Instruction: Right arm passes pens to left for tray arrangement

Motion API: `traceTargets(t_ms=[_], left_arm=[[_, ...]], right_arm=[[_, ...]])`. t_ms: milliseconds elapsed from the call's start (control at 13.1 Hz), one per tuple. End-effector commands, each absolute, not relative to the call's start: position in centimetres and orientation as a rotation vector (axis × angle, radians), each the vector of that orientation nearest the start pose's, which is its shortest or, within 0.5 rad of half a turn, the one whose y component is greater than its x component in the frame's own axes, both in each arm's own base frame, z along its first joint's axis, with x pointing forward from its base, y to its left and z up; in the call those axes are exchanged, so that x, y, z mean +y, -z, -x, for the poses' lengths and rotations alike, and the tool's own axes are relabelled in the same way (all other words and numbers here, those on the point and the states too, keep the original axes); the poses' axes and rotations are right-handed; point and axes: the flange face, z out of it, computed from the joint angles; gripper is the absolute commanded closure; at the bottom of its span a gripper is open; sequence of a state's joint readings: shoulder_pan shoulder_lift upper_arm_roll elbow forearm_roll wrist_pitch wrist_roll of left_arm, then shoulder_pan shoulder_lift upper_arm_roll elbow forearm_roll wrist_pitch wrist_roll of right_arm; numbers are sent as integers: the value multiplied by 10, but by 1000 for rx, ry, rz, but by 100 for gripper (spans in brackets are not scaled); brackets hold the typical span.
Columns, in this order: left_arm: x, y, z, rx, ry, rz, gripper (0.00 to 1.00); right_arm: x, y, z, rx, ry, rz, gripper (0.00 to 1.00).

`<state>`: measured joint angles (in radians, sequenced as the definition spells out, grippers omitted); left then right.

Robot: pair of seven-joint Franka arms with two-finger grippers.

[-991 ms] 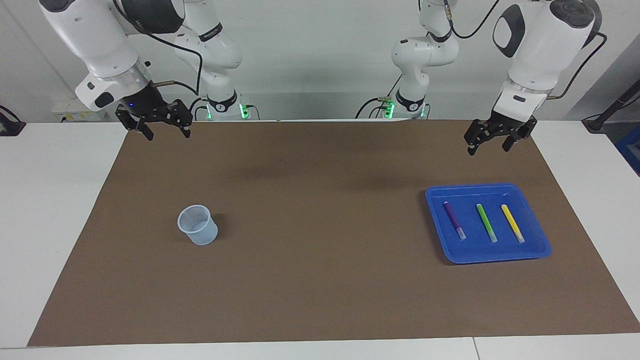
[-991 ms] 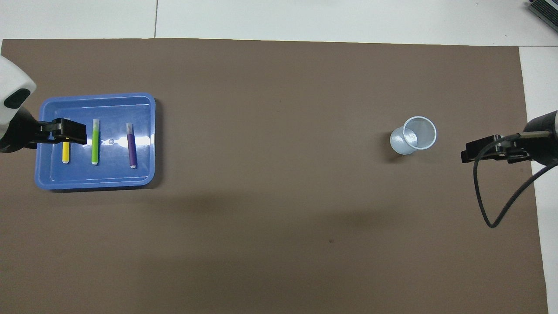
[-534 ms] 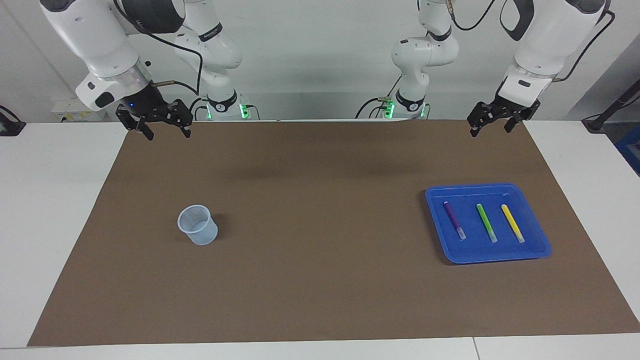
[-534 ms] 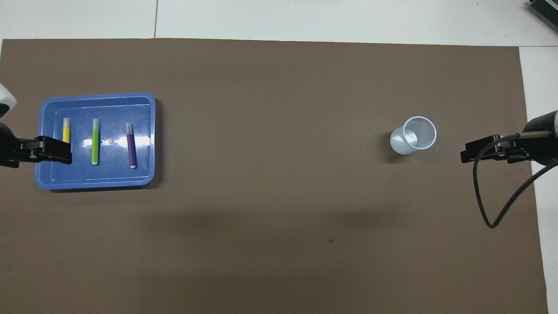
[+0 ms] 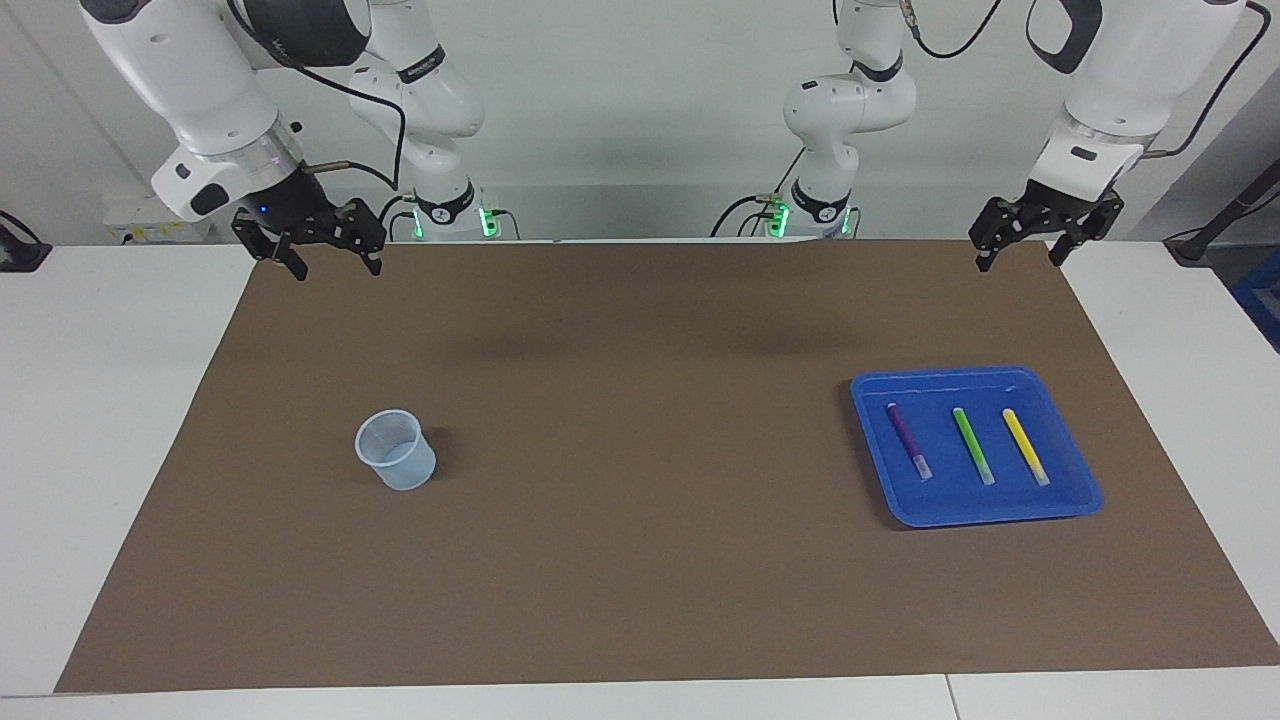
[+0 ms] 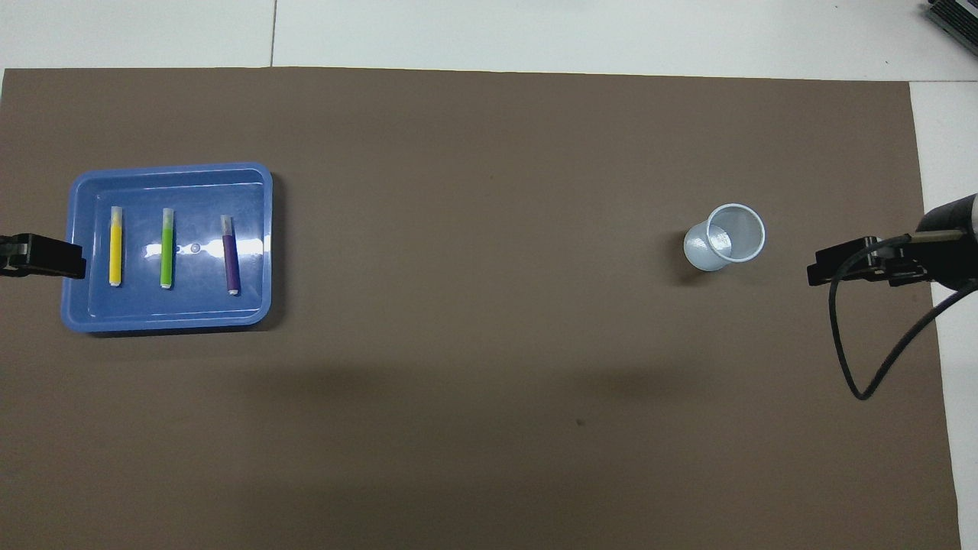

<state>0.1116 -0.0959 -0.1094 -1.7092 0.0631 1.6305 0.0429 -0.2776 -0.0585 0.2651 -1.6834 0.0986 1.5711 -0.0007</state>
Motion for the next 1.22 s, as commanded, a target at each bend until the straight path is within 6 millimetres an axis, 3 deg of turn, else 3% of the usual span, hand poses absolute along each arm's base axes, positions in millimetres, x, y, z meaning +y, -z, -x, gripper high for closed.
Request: traceTargets(t_ms=[0,457,1143], left_arm=[[8,-609,-526,79,-14,3072,0],[3,-602,-520,65,-100,3145,0],[-9,-607,-520,85,-78,3143,0]], right_arm=[[9,-603,-527,30,-75,3082,0],[9,-603,-527,30,-78,3084,0],[9,-604,-527,30,-76,3084,0]])
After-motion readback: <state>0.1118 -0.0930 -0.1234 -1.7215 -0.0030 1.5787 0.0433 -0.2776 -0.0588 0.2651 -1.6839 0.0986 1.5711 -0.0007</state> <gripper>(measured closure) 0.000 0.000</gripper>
